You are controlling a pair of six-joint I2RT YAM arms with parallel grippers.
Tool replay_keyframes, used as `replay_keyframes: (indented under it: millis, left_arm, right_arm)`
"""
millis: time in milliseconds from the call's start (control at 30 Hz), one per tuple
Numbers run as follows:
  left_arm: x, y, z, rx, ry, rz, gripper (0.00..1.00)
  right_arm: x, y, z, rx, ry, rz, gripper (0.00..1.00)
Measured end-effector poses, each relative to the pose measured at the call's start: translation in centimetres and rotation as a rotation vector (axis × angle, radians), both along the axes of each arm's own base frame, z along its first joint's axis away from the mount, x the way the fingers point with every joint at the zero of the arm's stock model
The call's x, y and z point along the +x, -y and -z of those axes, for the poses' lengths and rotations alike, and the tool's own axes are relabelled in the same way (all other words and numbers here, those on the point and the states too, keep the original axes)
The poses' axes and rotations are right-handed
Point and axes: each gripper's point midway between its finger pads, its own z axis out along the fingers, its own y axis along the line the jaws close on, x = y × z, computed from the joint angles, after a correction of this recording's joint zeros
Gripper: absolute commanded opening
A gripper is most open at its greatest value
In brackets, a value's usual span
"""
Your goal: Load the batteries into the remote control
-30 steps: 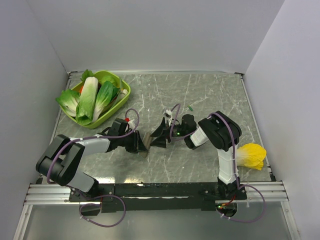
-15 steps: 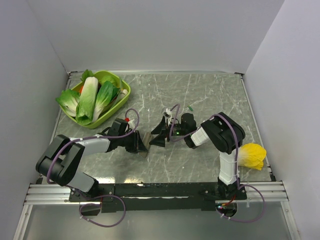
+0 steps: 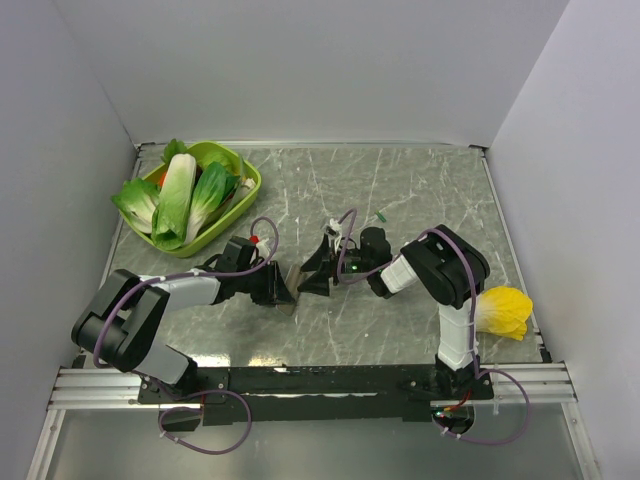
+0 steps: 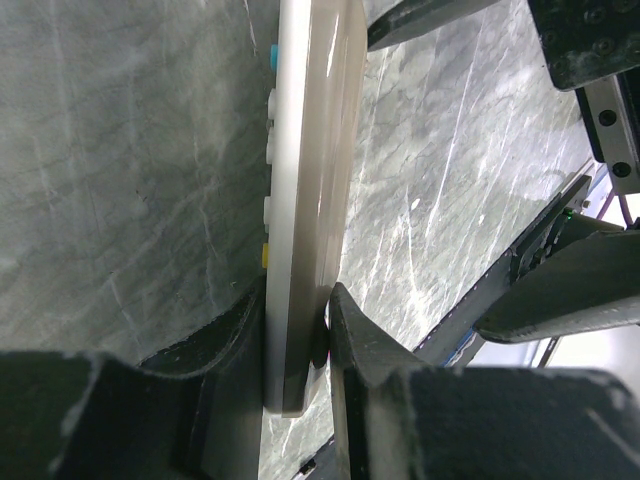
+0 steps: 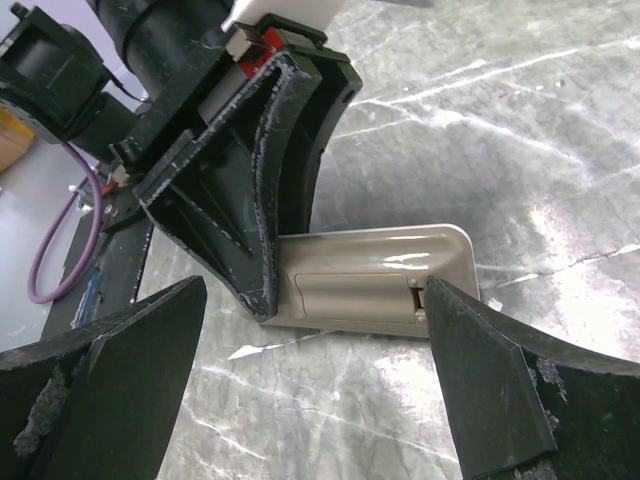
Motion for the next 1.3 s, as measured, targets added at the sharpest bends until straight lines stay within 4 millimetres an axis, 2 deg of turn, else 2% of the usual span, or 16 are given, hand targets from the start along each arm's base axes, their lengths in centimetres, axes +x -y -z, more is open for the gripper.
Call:
replay_keyframes:
  millis: [300, 833, 1300]
  left_arm:
    - [-0.02, -0.01, 0.01, 0.000, -0.001, 0.000, 0.01]
    - [-0.01, -0.03, 0.00, 0.001, 0.000, -0.001, 0.01]
    - [0.00, -0.05, 0.02, 0.004, 0.000, -0.002, 0.02]
  right_arm:
    - [0.29, 0.15, 0.85, -0.029, 0.001, 0.020, 0.96]
    - [-0.49, 0.03, -0.04, 0.001, -0.023, -0.021, 0.96]
    - [-0.09, 0.02, 0.72, -0.025, -0.005, 0.004, 0.96]
